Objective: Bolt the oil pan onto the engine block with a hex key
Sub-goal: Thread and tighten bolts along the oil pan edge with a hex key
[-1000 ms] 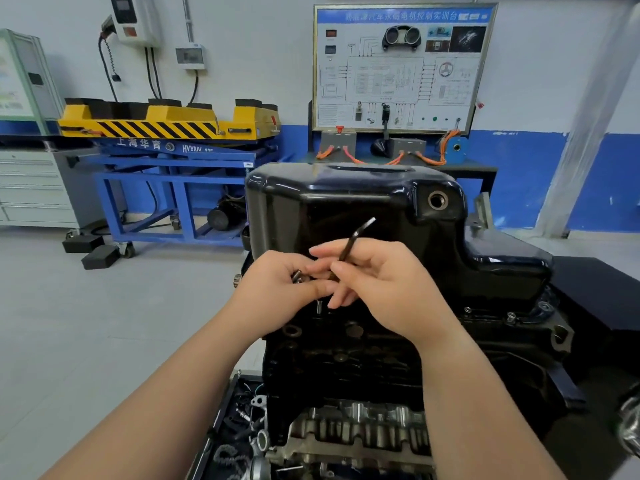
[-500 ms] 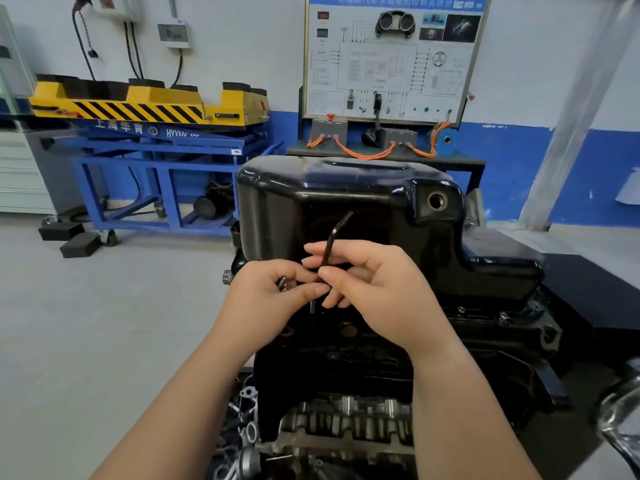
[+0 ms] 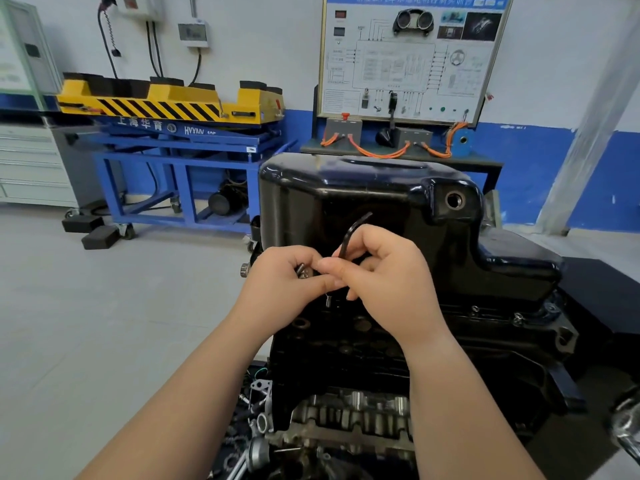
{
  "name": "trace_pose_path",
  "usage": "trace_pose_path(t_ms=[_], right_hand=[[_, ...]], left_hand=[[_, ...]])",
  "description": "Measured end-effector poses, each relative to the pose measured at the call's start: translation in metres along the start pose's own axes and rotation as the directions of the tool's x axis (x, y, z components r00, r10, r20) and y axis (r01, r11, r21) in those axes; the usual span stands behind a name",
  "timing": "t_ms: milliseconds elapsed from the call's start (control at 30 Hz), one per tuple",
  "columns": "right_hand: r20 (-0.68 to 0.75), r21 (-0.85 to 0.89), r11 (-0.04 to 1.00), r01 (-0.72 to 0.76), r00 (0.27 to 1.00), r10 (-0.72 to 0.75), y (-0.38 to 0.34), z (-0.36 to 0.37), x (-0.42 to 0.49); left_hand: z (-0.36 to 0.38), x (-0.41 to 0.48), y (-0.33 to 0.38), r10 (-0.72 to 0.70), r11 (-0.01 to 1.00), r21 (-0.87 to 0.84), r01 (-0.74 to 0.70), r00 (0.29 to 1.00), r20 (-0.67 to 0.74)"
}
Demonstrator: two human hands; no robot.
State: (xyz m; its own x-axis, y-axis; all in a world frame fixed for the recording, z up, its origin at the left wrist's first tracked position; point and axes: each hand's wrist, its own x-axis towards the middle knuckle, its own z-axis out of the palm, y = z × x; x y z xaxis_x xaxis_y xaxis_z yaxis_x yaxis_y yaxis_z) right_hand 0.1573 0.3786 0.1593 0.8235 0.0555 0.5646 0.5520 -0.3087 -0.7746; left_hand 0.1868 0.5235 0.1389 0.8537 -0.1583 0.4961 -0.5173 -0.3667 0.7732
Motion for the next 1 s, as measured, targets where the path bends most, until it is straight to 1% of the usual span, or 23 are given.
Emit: trace_pose_path(t_ms=[100, 167, 233, 333, 467, 567, 600, 667, 700, 767, 833, 900, 1000], right_hand=[[0.102, 0.045, 0.999, -0.015, 0.995, 0.010, -0.003, -0.006, 0.000], [0.125, 0.048, 0.999, -0.011, 0.992, 0.005, -0.003, -0.008, 0.002], [0.091, 0.027, 1.000, -0.006, 0.996, 0.004, -0.003, -0.008, 0.003], [0.001, -0.009, 1.000, 0.004, 1.000, -0.004, -0.001, -0.006, 0.002], [-0.100, -0.109, 0.991, 0.078, 0.991, -0.089, 0.002, 0.000, 0.003], [-0.124, -0.162, 0.981, 0.109, 0.984, -0.130, 0.004, 0.005, 0.002], [-0.107, -0.156, 0.982, 0.109, 0.986, -0.127, 0.004, 0.005, 0.002], [-0.027, -0.074, 0.993, 0.092, 0.995, -0.094, 0.004, 0.003, 0.001], [0.021, -0.025, 0.997, 0.071, 0.997, -0.071, 0.003, 0.001, 0.000], [0.078, 0.014, 0.999, 0.036, 0.996, -0.037, 0.004, -0.002, 0.000], [0.072, 0.024, 1.000, 0.019, 0.997, -0.021, 0.003, -0.002, 0.000], [0.019, 0.045, 0.999, 0.010, 1.000, -0.011, 0.003, -0.001, -0.001], [-0.058, 0.050, 0.999, 0.017, 0.998, -0.014, 0.004, 0.001, 0.000]], left_hand=[[-0.002, 0.001, 0.001, -0.002, 1.000, 0.005, 0.002, 0.999, 0.033], [-0.002, 0.002, 0.001, -0.010, 1.000, -0.016, 0.012, 0.997, 0.070], [-0.001, 0.001, 0.001, -0.013, 0.999, -0.030, 0.015, 0.998, 0.059], [0.000, 0.000, 0.000, -0.002, 0.999, -0.038, 0.001, 1.000, -0.011], [-0.001, 0.000, 0.000, 0.029, 0.999, -0.030, -0.030, 0.999, -0.021], [0.003, 0.001, 0.000, 0.034, 0.999, -0.001, -0.034, 0.999, -0.032], [0.004, 0.002, -0.001, 0.032, 0.999, -0.001, -0.032, 0.998, -0.046], [0.003, 0.002, -0.002, 0.026, 0.999, -0.018, -0.027, 0.998, -0.058], [0.002, 0.002, -0.002, 0.017, 0.999, -0.035, -0.018, 0.999, -0.046], [-0.002, 0.002, -0.001, 0.000, 0.997, -0.083, 0.000, 1.000, 0.003], [-0.003, 0.002, 0.000, -0.005, 0.991, -0.131, 0.012, 0.998, 0.059], [-0.003, 0.002, -0.001, -0.004, 0.989, -0.145, 0.016, 0.997, 0.082], [-0.001, 0.001, -0.006, -0.005, 0.996, -0.093, 0.008, 0.999, 0.035]])
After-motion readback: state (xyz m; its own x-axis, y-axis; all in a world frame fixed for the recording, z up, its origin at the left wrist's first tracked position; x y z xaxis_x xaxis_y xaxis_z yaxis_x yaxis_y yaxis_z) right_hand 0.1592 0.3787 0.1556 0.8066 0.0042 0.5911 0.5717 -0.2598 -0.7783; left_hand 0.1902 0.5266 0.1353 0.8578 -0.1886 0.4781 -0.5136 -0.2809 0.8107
